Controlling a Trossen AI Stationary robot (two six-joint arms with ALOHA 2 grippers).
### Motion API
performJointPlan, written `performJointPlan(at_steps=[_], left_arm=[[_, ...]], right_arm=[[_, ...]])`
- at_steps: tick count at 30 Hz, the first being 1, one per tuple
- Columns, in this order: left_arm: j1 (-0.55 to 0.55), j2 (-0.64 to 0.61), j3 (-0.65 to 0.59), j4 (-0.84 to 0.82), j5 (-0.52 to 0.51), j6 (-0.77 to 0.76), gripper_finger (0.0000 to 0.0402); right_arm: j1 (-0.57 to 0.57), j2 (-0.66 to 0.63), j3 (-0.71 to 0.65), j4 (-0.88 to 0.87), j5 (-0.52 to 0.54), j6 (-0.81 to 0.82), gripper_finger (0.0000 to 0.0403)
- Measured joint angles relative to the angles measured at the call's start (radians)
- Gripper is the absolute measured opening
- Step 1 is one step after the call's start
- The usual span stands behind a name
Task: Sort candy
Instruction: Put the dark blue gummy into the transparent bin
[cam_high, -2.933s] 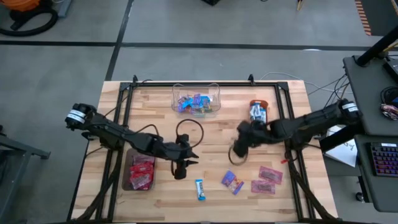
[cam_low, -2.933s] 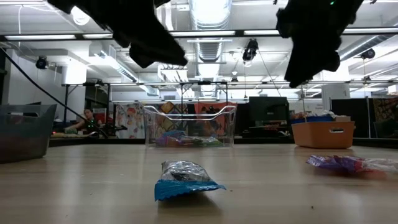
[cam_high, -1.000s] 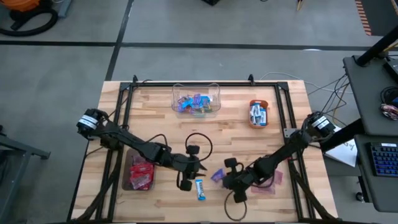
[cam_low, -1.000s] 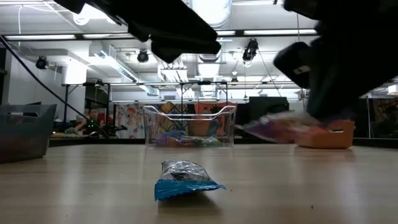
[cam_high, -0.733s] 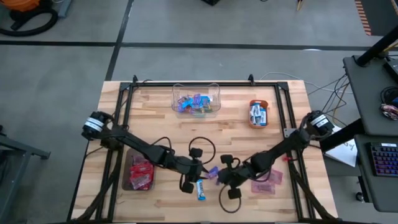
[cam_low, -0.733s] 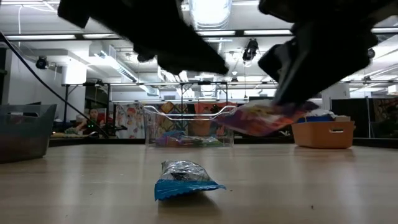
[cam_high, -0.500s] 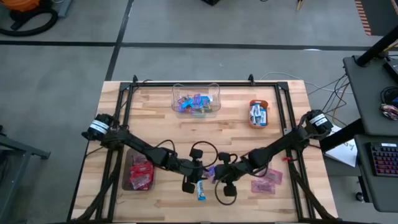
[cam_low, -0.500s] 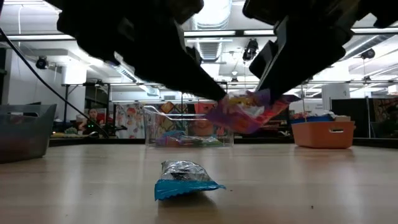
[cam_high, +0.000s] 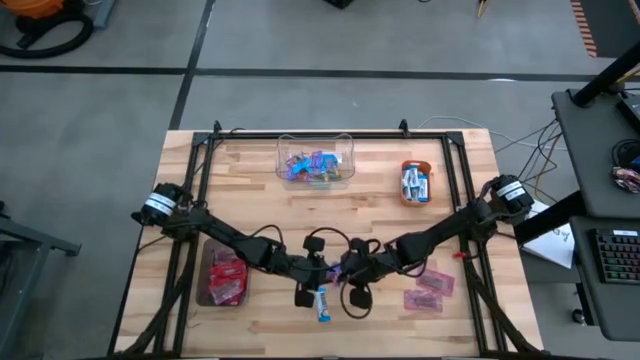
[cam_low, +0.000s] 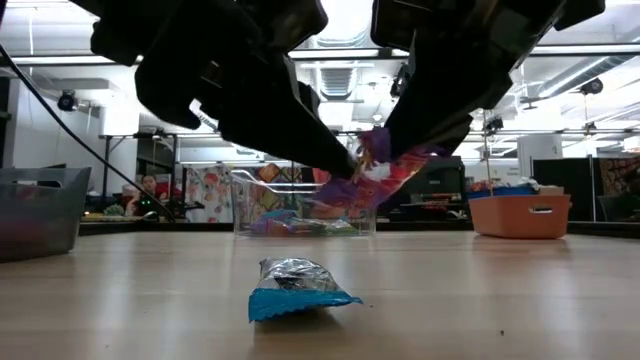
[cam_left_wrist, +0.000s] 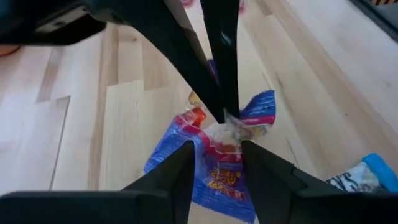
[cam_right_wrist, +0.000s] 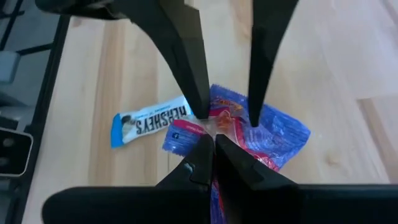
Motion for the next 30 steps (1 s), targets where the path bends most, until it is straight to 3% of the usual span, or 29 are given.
performJointPlan(at_steps=[9,20,25,30], left_arm=[[0.0,0.0,0.0,-0.019,-0.005,-0.009,0.0008],[0.002,-0.019,-0.005,-0.041,-0.047,0.049,0.0],[0.037,-0.094,-0.005,-0.11,-0.055,0.099,0.0],[0.096,-0.16,-0.005,-0.234,-0.056,0.123,0.0]], right_arm=[[0.001,0.0,0.0,0.036,0.071,0.002,0.0009],[-0.006,-0.016,0.008,0.036,0.138,-0.097,0.0021],[-0.033,-0.085,0.008,0.016,0.226,-0.134,0.0062],[-0.079,-0.164,0.009,0.015,0.232,-0.179,0.0123]])
